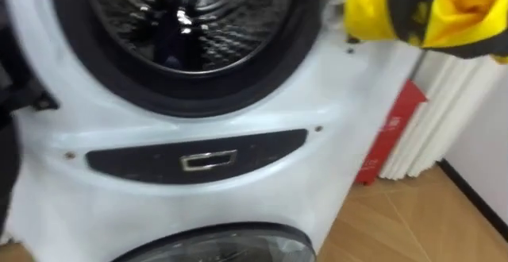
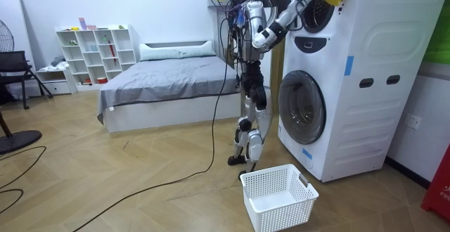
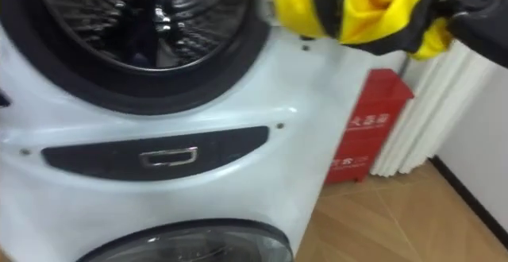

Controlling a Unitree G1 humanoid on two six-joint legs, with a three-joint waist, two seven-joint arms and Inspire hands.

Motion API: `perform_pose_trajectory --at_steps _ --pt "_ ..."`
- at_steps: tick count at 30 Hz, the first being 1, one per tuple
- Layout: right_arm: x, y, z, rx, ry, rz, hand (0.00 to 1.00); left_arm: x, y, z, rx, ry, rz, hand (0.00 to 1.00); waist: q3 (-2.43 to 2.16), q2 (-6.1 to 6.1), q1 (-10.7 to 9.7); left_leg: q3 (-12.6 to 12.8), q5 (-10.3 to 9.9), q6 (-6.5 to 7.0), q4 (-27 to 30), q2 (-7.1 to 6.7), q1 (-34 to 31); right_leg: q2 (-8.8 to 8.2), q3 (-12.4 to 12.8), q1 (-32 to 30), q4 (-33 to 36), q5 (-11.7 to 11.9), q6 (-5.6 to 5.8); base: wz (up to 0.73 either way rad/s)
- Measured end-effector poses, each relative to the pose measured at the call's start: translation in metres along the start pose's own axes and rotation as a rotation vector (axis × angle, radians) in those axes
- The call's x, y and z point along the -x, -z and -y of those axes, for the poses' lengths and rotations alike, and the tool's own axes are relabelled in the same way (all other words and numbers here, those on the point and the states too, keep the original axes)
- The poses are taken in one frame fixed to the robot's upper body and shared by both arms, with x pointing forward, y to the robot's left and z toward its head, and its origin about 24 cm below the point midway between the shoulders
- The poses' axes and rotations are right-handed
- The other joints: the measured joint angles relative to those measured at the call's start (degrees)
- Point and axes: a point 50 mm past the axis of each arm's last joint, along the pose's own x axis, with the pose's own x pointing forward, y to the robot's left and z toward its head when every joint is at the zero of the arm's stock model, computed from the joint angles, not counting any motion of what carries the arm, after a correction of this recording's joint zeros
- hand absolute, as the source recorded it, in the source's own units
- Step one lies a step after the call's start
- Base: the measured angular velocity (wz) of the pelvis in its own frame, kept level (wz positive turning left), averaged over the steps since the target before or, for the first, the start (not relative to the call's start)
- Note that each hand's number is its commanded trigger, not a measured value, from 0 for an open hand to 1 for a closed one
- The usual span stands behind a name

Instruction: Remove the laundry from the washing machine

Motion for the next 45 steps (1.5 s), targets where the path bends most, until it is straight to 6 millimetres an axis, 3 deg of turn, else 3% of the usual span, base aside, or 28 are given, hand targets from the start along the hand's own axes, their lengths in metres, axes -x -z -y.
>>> perform_pose_trajectory --at_steps 2,7,11,13,19,26,32,34,36,40,41,45 --pt "0.006 0.001 0.008 0.037 0.042 -0.023 1.0 -0.002 -0.006 -0.005 -0.002 -0.012 0.016 0.0 0.3 -0.17 -1.4 0.7 0.0 -0.01 0.0 0.19 0.1 0.12 0.3 -0.3 0.3 0.1 -0.05 -0.18" --pt "0.027 0.023 0.027 0.054 0.153 -0.18 1.0 -0.003 -0.009 -0.006 -0.008 -0.023 0.034 0.0 0.38 -0.8 -1.8 4.8 -0.2 -0.33 -0.3 0.61 0.6 1.22 3.9 -1.3 0.5 0.6 -0.32 -0.4" --pt "0.039 0.035 0.036 0.087 0.209 -0.282 1.0 -0.003 -0.01 -0.006 -0.016 -0.025 0.037 0.0 0.26 -0.72 -2.4 7.2 -0.3 -0.48 -1.2 0.78 0.4 2.03 6.3 -3.0 1.0 1.0 -0.36 -0.34" --pt "0.044 0.038 0.038 0.1 0.214 -0.311 1.0 -0.003 -0.011 -0.006 -0.039 -0.024 0.036 0.0 0.52 -0.34 -2.6 8.3 -0.3 -0.49 -1.1 0.82 0.6 2.27 7.5 -3.3 1.2 1.0 -0.36 -0.3" --pt "0.059 0.053 0.044 0.112 0.223 -0.425 1.0 -0.004 -0.014 -0.006 -0.079 -0.008 0.036 0.0 0.65 0.2 -3.9 11.8 -0.3 -0.51 -1.0 1.24 0.6 2.81 10.2 -5.0 1.8 1.1 -0.27 -0.28" --pt "0.09 0.077 0.045 0.051 0.179 -0.611 1.0 -0.008 -0.039 -0.006 -0.12 0.028 0.081 0.0 0.72 0.12 -4.1 17.5 -0.6 -1.04 -0.9 1.8 -0.1 4.51 15.0 -7.4 2.6 1.9 -0.36 -0.39" --pt "0.114 0.106 0.044 -0.01 0.145 -0.773 1.0 -0.01 -0.069 -0.004 -0.123 0.071 0.139 0.0 0.83 0.61 -5.6 20.7 -0.6 -1.06 -0.8 1.73 -0.3 5.09 17.1 -9.0 3.4 2.2 -0.26 -0.28" --pt "0.124 0.115 0.044 -0.036 0.14 -0.823 1.0 -0.009 -0.073 0.0 -0.131 0.094 0.15 0.0 1.17 1.42 -6.3 20.9 -0.8 -1.24 -0.3 1.78 -1.0 5.03 17.1 -9.5 3.4 2.2 -0.19 -0.14" --pt "0.137 0.126 0.044 -0.061 0.161 -0.884 1.0 -0.008 -0.08 0.005 -0.154 0.118 0.171 0.0 1.07 1.99 -7.0 21.3 -0.9 -1.42 0.5 1.82 -2.1 4.97 17.3 -10.5 3.7 2.3 -0.06 -0.05" --pt "0.158 0.15 0.036 -0.116 0.158 -1.007 1.0 -0.005 -0.095 0.016 -0.199 0.152 0.212 0.0 1.18 4.98 -7.0 22.2 -0.9 -1.43 0.8 1.6 -3.7 5.17 18.7 -12.8 4.6 2.4 0.13 -0.19" --pt "0.163 0.156 0.035 -0.125 0.164 -1.038 1.0 -0.004 -0.097 0.019 -0.197 0.17 0.219 0.0 0.95 5.85 -7.1 22.1 -0.9 -1.42 0.8 1.52 -4.1 5.2 19.0 -13.4 4.8 2.4 0.16 -0.15" --pt "0.167 0.17 0.035 -0.15 0.174 -1.08 1.0 -0.002 -0.106 0.026 -0.176 0.196 0.245 0.0 1.1 8.64 -7.2 22.2 -0.9 -1.41 0.9 1.36 -6.1 5.18 19.1 -15.7 5.7 2.4 0.32 -0.04"
